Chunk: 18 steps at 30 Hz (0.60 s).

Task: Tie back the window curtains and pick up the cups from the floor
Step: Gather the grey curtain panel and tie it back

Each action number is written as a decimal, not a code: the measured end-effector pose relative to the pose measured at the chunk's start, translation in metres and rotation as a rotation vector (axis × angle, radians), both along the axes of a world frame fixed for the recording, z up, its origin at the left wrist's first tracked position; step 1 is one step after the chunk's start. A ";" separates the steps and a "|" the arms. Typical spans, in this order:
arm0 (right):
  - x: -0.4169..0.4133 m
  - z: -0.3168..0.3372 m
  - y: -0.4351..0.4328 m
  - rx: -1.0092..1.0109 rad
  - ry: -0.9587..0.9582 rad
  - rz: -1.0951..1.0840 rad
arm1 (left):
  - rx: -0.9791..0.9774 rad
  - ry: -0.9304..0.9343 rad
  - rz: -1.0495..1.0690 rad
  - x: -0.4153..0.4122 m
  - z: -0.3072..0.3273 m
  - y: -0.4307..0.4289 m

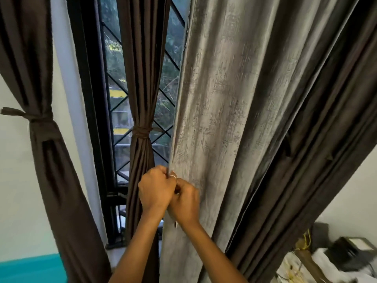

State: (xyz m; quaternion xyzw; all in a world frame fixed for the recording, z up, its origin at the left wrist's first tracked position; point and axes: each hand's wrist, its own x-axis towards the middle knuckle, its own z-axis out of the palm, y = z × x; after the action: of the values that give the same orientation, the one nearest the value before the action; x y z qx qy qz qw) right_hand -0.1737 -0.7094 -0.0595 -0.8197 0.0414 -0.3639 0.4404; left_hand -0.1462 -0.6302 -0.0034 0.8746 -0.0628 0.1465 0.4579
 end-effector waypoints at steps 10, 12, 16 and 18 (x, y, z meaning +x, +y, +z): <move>-0.007 0.005 0.007 0.037 0.046 0.105 | 0.072 -0.037 -0.081 -0.002 0.005 0.027; -0.013 0.011 0.000 0.048 0.172 0.198 | 0.083 -0.057 -0.076 0.000 0.006 0.032; -0.040 0.008 -0.040 0.230 0.234 0.124 | 0.064 -0.093 -0.071 0.008 -0.002 0.045; -0.050 0.000 -0.072 0.292 0.172 -0.119 | 0.058 -0.124 -0.089 0.010 -0.006 0.048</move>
State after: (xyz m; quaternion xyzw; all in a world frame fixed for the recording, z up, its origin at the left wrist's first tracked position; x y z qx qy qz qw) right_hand -0.2241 -0.7811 -0.0596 -0.7713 0.1797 -0.3080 0.5271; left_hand -0.1362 -0.5818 -0.0094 0.8732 -0.1339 0.1778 0.4336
